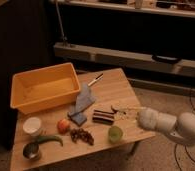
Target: Place fork in plastic cup
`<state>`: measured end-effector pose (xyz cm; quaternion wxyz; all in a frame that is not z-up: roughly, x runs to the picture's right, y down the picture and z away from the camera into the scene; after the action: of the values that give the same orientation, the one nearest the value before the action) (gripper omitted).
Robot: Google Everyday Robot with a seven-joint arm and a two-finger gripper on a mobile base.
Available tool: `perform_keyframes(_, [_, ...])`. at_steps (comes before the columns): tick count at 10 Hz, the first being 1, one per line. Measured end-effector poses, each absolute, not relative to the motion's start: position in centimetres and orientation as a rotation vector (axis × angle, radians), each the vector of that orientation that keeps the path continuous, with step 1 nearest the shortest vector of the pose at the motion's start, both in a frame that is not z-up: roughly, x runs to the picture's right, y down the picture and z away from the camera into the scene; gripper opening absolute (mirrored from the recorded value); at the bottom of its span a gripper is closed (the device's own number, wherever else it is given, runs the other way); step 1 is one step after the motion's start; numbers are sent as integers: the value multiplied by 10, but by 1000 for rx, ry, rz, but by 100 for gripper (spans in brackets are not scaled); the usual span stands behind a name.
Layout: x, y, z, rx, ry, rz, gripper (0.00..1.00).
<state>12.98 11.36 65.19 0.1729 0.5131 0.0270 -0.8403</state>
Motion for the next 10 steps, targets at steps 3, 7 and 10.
perform_keyframes(3, [130,139,646,1427,64,-2294,0])
perform_keyframes(7, [123,186,658,1418,-10,-2204,0])
perform_keyframes(10, [127,203,671,1434,-49,-2180,0])
